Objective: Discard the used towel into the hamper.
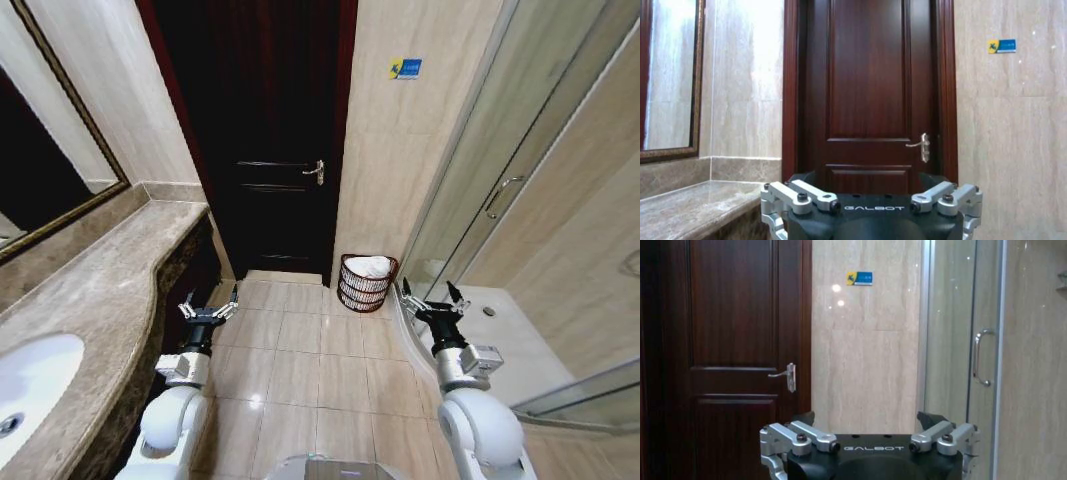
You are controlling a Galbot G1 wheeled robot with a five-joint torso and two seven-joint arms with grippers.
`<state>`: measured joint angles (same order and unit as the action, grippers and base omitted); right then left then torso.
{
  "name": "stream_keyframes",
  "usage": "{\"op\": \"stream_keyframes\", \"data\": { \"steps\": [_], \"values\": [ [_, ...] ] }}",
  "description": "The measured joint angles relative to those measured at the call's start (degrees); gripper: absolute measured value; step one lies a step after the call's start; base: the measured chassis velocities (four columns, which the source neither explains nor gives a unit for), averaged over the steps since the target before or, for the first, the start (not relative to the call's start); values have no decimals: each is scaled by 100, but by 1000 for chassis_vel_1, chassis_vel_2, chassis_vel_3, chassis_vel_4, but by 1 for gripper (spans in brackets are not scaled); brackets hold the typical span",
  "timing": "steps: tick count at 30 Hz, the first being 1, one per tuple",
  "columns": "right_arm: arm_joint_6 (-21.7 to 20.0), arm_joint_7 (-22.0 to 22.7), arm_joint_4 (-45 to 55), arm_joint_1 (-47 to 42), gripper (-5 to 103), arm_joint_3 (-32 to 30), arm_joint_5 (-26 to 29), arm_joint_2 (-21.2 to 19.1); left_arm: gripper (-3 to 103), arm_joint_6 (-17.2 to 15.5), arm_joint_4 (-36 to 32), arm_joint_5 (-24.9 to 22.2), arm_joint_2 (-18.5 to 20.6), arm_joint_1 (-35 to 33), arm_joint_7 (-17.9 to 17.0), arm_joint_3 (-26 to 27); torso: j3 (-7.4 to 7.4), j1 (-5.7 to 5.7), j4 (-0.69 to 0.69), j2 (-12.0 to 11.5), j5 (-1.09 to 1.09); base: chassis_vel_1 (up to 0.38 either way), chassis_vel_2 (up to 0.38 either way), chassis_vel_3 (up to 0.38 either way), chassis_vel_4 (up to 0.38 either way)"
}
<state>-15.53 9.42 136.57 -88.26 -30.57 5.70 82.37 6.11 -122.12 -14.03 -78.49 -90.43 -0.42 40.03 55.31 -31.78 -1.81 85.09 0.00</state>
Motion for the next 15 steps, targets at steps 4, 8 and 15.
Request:
{"op": "stream_keyframes", "data": {
  "steps": [4, 8, 15],
  "values": [
    [0, 0, 0, -1, 100, 0, 0, 0, 100, 0, 0, 0, 0, 0, 0, 0, -1, 2, 0, 0, 0, 108, -96, -118, 105],
    [0, 0, 0, -1, 100, 0, 0, 0, 100, 0, 0, 0, 0, -1, 0, 0, -1, 4, -1, 1, 1, 122, -118, -113, 108],
    [0, 0, 0, -2, 100, 0, 0, 0, 100, 0, 0, 0, 0, -1, 0, 0, -2, 5, 0, 2, 0, 69, -60, -68, 57]
  ]
}}
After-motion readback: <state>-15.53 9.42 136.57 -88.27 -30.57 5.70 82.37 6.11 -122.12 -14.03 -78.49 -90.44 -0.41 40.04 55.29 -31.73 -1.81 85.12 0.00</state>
